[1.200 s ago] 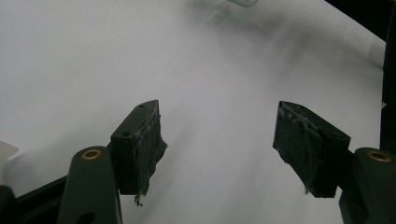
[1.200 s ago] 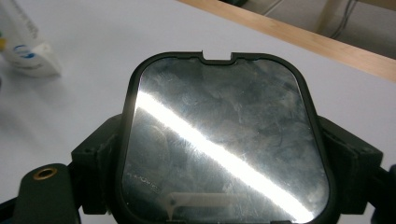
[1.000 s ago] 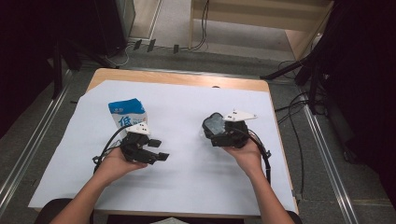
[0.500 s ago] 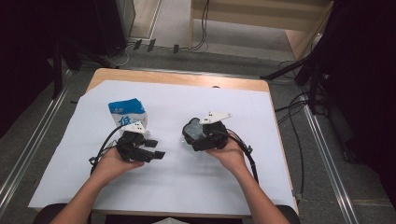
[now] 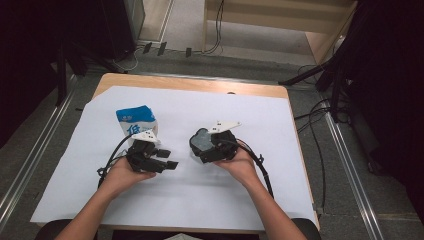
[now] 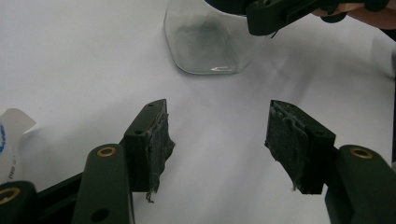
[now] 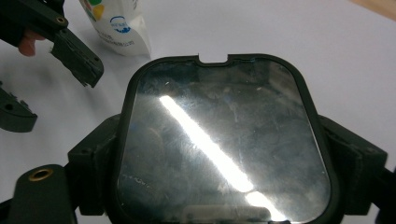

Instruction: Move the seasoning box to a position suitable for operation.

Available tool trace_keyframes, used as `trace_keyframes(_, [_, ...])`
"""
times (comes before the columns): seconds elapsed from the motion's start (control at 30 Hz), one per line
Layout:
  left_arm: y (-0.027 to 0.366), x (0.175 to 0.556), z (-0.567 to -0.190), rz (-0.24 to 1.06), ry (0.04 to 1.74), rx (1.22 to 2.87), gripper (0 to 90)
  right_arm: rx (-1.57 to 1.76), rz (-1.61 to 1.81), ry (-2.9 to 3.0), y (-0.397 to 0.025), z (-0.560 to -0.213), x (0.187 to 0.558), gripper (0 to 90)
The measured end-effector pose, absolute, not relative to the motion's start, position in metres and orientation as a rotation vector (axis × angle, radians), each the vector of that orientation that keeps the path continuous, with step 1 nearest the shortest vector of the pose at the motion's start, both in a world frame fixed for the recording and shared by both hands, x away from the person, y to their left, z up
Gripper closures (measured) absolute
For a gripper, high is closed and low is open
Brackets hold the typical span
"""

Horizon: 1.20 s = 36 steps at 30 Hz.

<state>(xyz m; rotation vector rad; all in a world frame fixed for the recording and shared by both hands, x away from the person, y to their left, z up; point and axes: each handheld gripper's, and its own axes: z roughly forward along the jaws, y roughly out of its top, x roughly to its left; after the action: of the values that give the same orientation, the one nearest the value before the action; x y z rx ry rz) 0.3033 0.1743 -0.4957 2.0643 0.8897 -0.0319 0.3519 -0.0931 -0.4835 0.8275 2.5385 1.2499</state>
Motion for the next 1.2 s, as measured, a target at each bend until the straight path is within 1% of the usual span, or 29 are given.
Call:
trace_keyframes(0.07, [0.173, 0.304, -0.495, -0.033, 0.89, 2.066, 41.1, 0.873, 1.285, 2.53, -0.094, -0.482, 0.352, 10.6])
trace_keyframes(0.17, [0.173, 0.305, -0.495, -0.035, 0.877, 2.063, 43.4, 0.906, 1.339, 2.508, -0.098, -0.476, 0.353, 10.4])
trace_keyframes(0.23, [0.172, 0.305, -0.494, -0.031, 0.871, 2.064, 46.5, 0.925, 1.395, 2.481, -0.104, -0.469, 0.353, 10.4])
trace_keyframes(0.27, [0.171, 0.307, -0.493, -0.048, 0.857, 2.063, 52.6, 0.932, 1.41, 2.466, -0.11, -0.463, 0.351, 11.6])
trace_keyframes(0.3, [0.171, 0.308, -0.492, -0.047, 0.848, 2.059, 56.8, 0.934, 1.416, 2.462, -0.114, -0.46, 0.349, 13.0])
trace_keyframes(0.33, [0.171, 0.308, -0.492, -0.047, 0.848, 2.059, 63.8, 0.934, 1.416, 2.462, -0.114, -0.46, 0.349, 13.0])
trace_keyframes(0.37, [0.171, 0.309, -0.491, -0.055, 0.831, 2.034, 68.3, 0.926, 1.424, 2.446, -0.123, -0.452, 0.343, 14.7])
trace_keyframes(0.4, [0.171, 0.31, -0.491, -0.048, 0.835, 2.018, 68.3, 0.926, 1.424, 2.446, -0.123, -0.452, 0.343, 14.7])
trace_keyframes(0.43, [0.17, 0.31, -0.49, -0.044, 0.829, 2.016, 78.1, 0.913, 1.433, 2.427, -0.131, -0.444, 0.338, 17.2])
trace_keyframes(0.5, [0.167, 0.314, -0.485, -0.029, 0.815, 2.068, 85.4, 0.9, 1.438, 2.409, -0.137, -0.44, 0.332, 22.8])
trace_keyframes(0.57, [0.166, 0.314, -0.482, -0.018, 0.795, 2.064, 90.0, 0.9, 1.458, 2.395, -0.144, -0.438, 0.325, 29.7])
trace_keyframes(0.6, [0.166, 0.315, -0.479, -0.018, 0.776, 2.05, 90.0, 0.9, 1.458, 2.395, -0.144, -0.438, 0.325, 29.7])
trace_keyframes(0.63, [0.165, 0.317, -0.477, -0.036, 0.77, 2.047, 90.0, 0.903, 1.456, 2.398, -0.151, -0.439, 0.319, 36.7])
trace_keyframes(0.67, [0.165, 0.324, -0.475, -0.065, 0.761, 2.054, 90.0, 0.906, 1.449, 2.404, -0.154, -0.441, 0.316, 40.5])
trace_keyframes(0.7, [0.165, 0.324, -0.475, -0.065, 0.761, 2.054, 90.0, 0.909, 1.445, 2.415, -0.156, -0.443, 0.313, 45.2])
trace_keyframes(0.73, [0.165, 0.332, -0.477, -0.101, 0.757, 2.05, 90.0, 0.915, 1.433, 2.42, -0.158, -0.445, 0.31, 50.0])
trace_keyframes(0.77, [0.165, 0.332, -0.477, -0.101, 0.757, 2.05, 90.0, 0.915, 1.433, 2.42, -0.158, -0.445, 0.31, 50.0])
trace_keyframes(0.87, [0.161, 0.334, -0.477, -0.048, 0.75, 2.077, 90.0, 0.935, 1.429, 2.431, -0.163, -0.451, 0.303, 61.9])
trace_keyframes(0.97, [0.163, 0.335, -0.478, -0.027, 0.747, 2.07, 90.0, 0.988, 1.403, 2.422, -0.166, -0.456, 0.301, 68.6])
trace_keyframes(1.0, [0.163, 0.336, -0.479, -0.02, 0.752, 2.057, 90.0, 1.008, 1.437, 2.419, -0.168, -0.46, 0.3, 76.6])
trace_keyframes(1.03, [0.164, 0.338, -0.48, -0.021, 0.754, 2.05, 90.0, 1.008, 1.437, 2.419, -0.168, -0.46, 0.3, 76.6])
trace_keyframes(1.07, [0.163, 0.339, -0.481, -0.024, 0.764, 2.036, 90.0, 1.009, 1.442, 2.438, -0.167, -0.464, 0.298, 84.9])
trace_keyframes(1.1, [0.162, 0.339, -0.482, -0.022, 0.762, 2.039, 90.0, 1.009, 1.442, 2.438, -0.167, -0.464, 0.298, 84.9])
trace_keyframes(1.17, [0.157, 0.34, -0.485, -0.011, 0.755, 2.044, 90.0, 0.983, 1.404, 2.46, -0.164, -0.466, 0.295, 90.0])
trace_keyframes(1.2, [0.155, 0.34, -0.486, -0.006, 0.76, 2.048, 90.0, 0.967, 1.397, 2.465, -0.163, -0.467, 0.293, 90.0])
